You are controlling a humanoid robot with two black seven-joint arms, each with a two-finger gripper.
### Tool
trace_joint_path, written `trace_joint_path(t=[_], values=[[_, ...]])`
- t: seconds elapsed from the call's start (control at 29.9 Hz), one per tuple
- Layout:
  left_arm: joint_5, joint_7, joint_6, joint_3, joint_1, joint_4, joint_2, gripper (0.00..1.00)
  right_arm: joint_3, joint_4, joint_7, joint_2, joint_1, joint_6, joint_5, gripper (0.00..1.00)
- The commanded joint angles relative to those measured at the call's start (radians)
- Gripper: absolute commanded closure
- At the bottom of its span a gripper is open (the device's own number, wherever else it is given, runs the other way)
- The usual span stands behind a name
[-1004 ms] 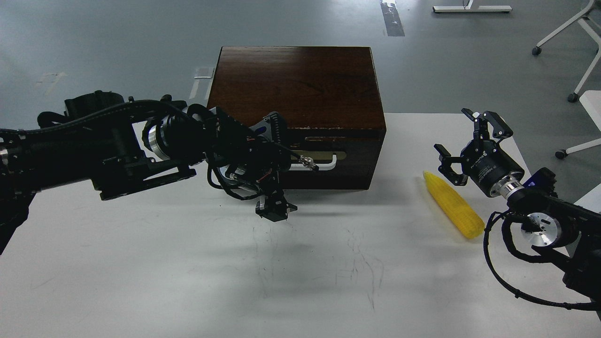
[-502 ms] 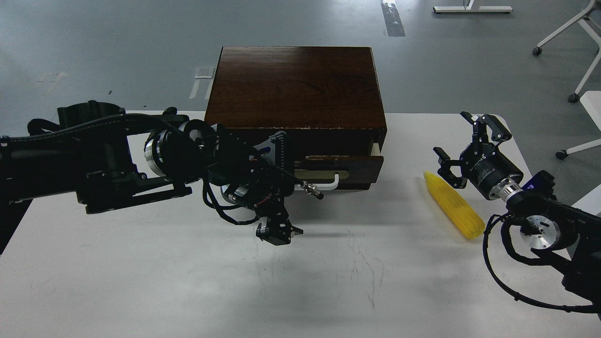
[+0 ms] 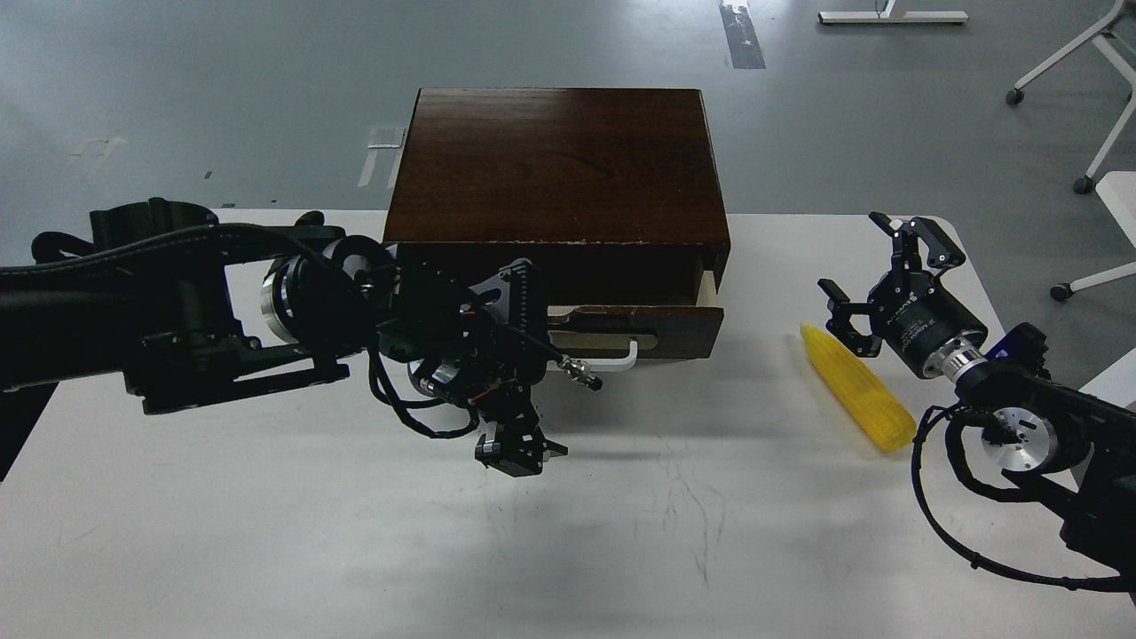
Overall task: Put corn in drawer with both arms
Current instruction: 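Pull the drawer outward toward the robot with the left gripper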
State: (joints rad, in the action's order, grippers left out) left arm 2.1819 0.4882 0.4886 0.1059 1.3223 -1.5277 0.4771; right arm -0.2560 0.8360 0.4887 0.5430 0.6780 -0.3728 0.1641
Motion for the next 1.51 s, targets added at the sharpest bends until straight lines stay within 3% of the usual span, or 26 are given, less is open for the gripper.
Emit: trace_joint_path(t=[0.0, 0.7, 1.47], values=[[0.0, 0.0, 0.0, 0.0, -0.015, -0.009, 0.003, 0.02, 0.0, 0.0, 0.0, 0.0, 0.0, 0.0, 0.0, 0.0], [0.0, 0.0, 0.0, 0.001, 0.002, 0.017, -0.014, 0.02, 0.0, 0.0, 0.0, -0.002, -0.008, 0.0, -0.002, 0.0], [0.0, 0.0, 0.0, 0.057, 0.077, 0.083, -0.124, 0.02, 0.001, 0.0, 0.0, -0.017, -0.02, 0.0, -0.006, 0.0]])
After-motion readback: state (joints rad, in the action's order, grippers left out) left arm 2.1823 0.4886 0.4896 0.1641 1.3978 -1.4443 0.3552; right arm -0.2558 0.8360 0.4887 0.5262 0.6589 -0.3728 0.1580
